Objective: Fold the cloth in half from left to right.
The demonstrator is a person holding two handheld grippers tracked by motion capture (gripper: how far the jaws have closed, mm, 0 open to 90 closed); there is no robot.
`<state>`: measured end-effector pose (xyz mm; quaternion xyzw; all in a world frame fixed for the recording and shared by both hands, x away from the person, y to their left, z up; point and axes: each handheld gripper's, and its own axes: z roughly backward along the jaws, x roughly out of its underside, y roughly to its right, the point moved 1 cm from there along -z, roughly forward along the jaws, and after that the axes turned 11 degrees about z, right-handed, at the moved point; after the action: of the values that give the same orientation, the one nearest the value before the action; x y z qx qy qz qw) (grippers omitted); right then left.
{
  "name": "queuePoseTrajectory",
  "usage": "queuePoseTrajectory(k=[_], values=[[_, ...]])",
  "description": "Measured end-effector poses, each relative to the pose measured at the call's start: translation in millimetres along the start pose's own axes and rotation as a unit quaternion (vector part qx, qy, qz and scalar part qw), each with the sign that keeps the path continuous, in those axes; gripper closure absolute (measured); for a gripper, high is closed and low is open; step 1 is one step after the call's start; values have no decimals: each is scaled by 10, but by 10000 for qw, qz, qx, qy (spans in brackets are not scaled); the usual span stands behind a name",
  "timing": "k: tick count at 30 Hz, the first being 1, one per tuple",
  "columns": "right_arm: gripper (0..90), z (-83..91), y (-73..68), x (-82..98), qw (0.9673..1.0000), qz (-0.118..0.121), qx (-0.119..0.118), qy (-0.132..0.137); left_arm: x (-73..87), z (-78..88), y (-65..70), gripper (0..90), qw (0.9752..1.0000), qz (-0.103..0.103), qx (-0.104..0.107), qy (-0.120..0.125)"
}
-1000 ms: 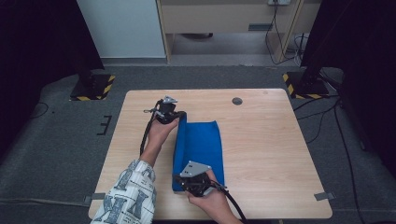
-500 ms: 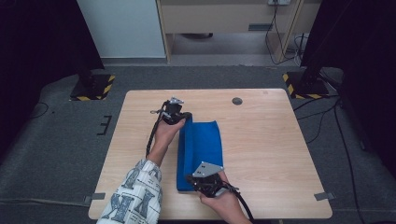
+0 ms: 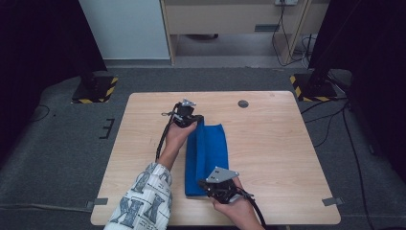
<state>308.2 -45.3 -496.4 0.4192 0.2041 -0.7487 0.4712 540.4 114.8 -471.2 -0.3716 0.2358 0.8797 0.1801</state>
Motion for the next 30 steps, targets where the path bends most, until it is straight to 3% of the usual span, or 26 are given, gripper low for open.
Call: queuePoseTrajectory(k=[18,30], values=[[873,224,152,194,9997,-99,116,-164,-6,-302,246,865,9998,-40,2,-193],[871,238,201,313,9994,-102,140,-314,34,-436,270,859,9996,3,-16,-287]])
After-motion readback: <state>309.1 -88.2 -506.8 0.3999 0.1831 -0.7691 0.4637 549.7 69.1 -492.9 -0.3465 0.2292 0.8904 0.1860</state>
